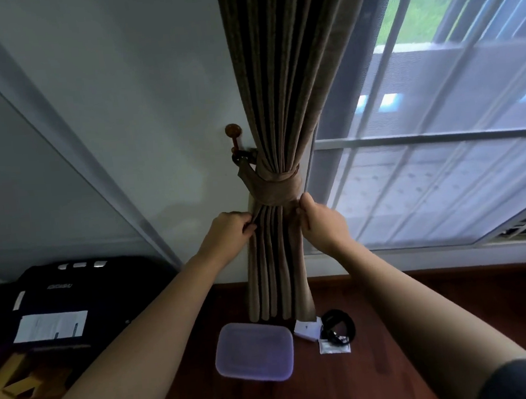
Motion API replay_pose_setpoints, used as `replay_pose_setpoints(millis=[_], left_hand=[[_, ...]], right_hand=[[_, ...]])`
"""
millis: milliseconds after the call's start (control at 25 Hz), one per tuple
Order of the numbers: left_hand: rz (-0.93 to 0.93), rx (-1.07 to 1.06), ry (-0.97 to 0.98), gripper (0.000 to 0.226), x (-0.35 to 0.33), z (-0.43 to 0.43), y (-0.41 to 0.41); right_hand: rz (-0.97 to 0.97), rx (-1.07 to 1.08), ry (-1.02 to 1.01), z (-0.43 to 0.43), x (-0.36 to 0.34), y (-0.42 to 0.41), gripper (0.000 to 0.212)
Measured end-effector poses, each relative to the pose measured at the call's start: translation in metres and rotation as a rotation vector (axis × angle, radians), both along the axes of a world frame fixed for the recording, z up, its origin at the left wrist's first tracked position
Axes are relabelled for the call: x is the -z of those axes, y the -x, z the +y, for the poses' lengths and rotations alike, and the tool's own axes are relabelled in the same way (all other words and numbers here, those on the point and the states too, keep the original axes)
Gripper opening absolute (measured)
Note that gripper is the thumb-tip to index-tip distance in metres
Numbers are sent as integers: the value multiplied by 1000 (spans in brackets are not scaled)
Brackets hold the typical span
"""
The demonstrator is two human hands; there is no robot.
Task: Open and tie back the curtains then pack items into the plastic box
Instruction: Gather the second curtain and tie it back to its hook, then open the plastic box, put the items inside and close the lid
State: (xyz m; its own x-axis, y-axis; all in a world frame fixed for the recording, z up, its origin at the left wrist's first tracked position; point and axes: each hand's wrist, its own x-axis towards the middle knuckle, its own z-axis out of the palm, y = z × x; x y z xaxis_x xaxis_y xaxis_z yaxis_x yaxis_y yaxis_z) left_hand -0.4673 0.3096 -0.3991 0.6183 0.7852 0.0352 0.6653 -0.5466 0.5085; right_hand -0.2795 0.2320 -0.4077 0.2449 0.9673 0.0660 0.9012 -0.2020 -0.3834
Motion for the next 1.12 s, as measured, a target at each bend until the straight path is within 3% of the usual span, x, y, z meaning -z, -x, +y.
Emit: replay_pose_setpoints(millis=[120, 360, 560, 680, 800, 960, 1120], left_hand=[[28, -5, 14, 33, -5, -1, -5], [-1, -67, 84, 25, -5, -14, -14], [-92, -441, 120, 20, 11, -63, -11], [-13, -593, 230, 18, 39, -115, 5], [-9, -689, 292, 34, 56, -147, 13], [93, -632, 263, 45, 70, -165, 9], [265, -529, 260, 53, 107, -179, 13]], right_hand=[[-76, 21, 56, 5, -11, -8, 17], [86, -43, 13, -5, -6, -18, 20], [275, -135, 54, -21, 24, -29, 21], [329, -193, 167, -45, 45, -37, 22], [346, -229, 198, -69, 58, -37, 21], [360, -266, 159, -92, 76, -22, 22], [218, -224, 193, -123, 108, -6, 40]])
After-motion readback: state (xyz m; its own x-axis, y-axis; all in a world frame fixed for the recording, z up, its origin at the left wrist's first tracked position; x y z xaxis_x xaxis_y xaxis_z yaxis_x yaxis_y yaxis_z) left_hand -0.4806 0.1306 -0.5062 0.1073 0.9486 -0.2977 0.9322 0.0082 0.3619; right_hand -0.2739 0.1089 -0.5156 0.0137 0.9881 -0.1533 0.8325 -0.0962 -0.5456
